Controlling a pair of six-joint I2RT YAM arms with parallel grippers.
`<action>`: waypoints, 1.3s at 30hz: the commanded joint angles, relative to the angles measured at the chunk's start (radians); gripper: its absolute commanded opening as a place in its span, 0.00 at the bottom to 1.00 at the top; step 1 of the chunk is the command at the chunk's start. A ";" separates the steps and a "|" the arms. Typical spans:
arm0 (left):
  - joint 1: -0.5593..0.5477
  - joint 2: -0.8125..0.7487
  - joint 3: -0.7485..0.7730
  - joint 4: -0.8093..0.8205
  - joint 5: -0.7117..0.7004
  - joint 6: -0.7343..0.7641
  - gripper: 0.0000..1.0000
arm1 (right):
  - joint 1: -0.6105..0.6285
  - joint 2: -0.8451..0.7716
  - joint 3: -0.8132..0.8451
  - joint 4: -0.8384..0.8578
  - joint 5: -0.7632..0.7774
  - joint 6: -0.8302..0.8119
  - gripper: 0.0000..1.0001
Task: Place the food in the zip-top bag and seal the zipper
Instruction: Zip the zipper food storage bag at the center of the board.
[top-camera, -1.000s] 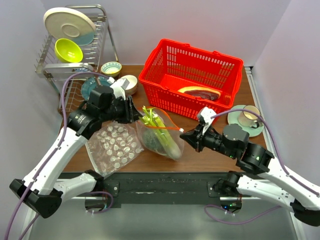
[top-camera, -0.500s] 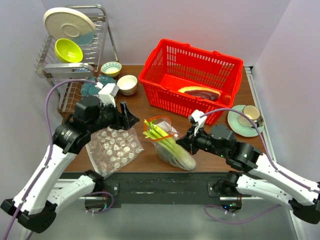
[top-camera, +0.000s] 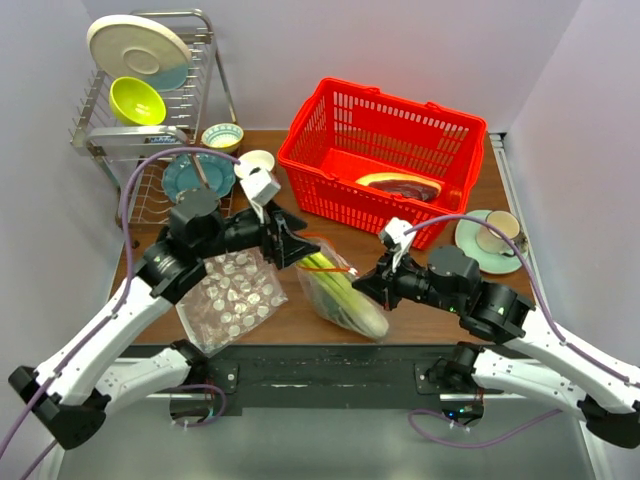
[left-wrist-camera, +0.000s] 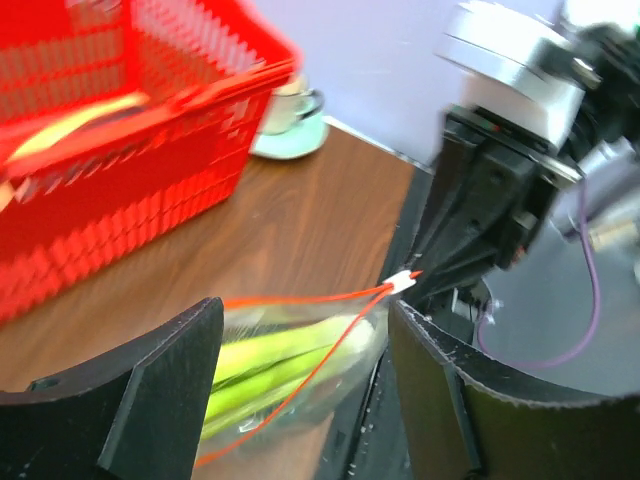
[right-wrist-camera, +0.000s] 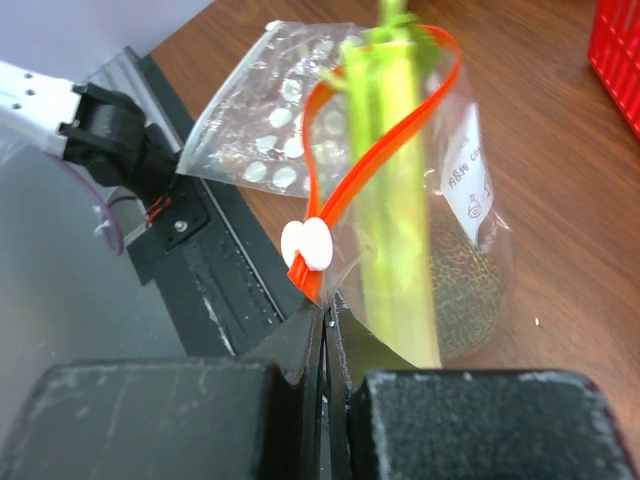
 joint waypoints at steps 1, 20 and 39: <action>-0.041 0.044 0.010 0.232 0.276 0.238 0.71 | 0.000 0.032 0.109 -0.031 -0.069 -0.039 0.00; -0.114 0.300 0.191 -0.070 0.619 0.844 0.69 | 0.001 0.088 0.178 -0.041 -0.164 -0.065 0.00; -0.139 0.397 0.264 -0.331 0.541 1.006 0.00 | 0.000 0.025 0.185 -0.078 -0.064 -0.069 0.00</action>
